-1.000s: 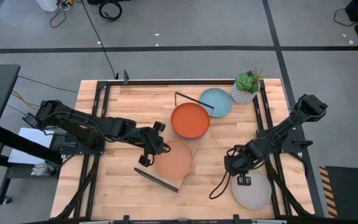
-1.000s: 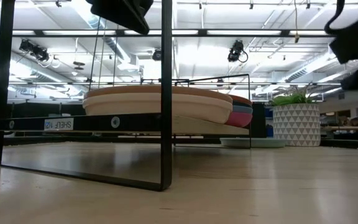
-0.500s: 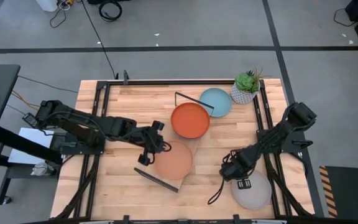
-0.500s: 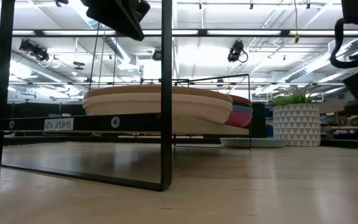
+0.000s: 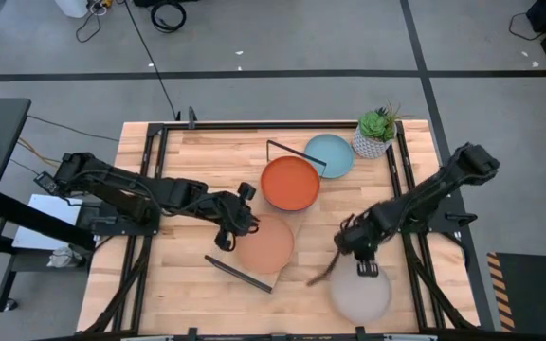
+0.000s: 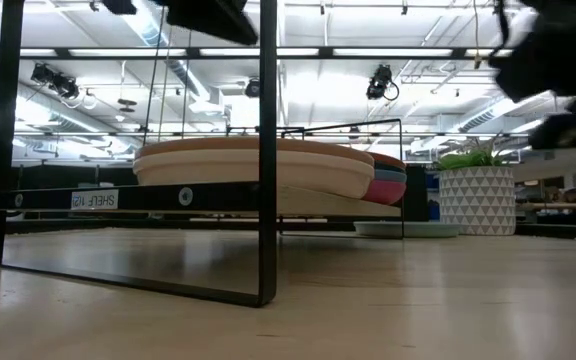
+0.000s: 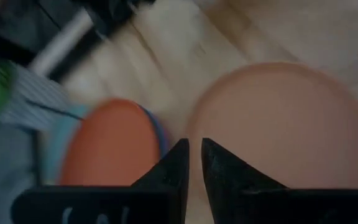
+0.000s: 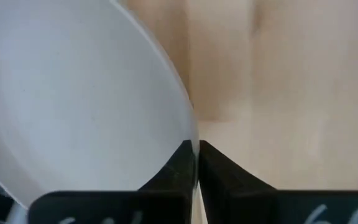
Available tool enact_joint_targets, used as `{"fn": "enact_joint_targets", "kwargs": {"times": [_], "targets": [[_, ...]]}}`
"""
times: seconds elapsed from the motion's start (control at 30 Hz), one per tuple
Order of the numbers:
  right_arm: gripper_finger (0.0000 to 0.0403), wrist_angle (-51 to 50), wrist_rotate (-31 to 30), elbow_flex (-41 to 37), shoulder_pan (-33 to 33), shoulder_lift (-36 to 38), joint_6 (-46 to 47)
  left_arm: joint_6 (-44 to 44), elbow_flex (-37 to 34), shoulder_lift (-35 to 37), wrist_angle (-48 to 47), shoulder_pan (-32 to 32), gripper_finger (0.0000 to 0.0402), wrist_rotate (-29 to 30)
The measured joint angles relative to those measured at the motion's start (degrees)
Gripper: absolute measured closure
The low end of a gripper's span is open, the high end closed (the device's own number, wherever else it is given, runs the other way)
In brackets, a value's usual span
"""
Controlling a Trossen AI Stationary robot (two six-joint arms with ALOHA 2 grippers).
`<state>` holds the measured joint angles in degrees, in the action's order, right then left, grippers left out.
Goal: Place and stack plates onto a shelf
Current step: Stack the white plate on top of the brown plate on the shelf
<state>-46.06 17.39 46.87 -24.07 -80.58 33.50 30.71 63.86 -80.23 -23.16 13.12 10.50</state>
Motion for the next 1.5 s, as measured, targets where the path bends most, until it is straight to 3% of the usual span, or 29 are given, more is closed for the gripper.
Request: {"fn": "enact_joint_targets", "kwargs": {"times": [0.13,0.3,0.47,0.6,0.83,1.2,1.5], "targets": [[0.0389,0.02,0.96,0.0,7.75,7.18,3.35,11.27,0.0,-0.43,5.48,1.79,0.0327,3.51],[0.0387,3.41,2.71,0.04,17.11,13.91,6.77,25.91,0.1,-2.56,11.67,4.3,0.0268,4.4],[0.0378,7.56,3.36,0.07,22.91,15.64,8.6,33.05,0.0,-5.97,17.68,5.47,0.0207,8.01],[0.0386,10.94,2.63,0.07,24.93,14.28,10.67,35.98,0.0,-7.83,20.95,5.43,0.0184,9.76],[0.0382,12.24,3.16,0.94,27.21,11.66,13.46,36.14,-0.02,-8.2,21.7,6.01,0.0193,12.64],[0.0381,11.48,3.32,10.84,27.69,4.87,10.41,40.97,0.0,-8.2,18.9,8.84,0.0217,16.37],[0.0376,11.7,3.76,15.71,27.69,0.86,7.42,38.36,0.0,-8.13,18.37,13.33,0.0288,20.76]]}}
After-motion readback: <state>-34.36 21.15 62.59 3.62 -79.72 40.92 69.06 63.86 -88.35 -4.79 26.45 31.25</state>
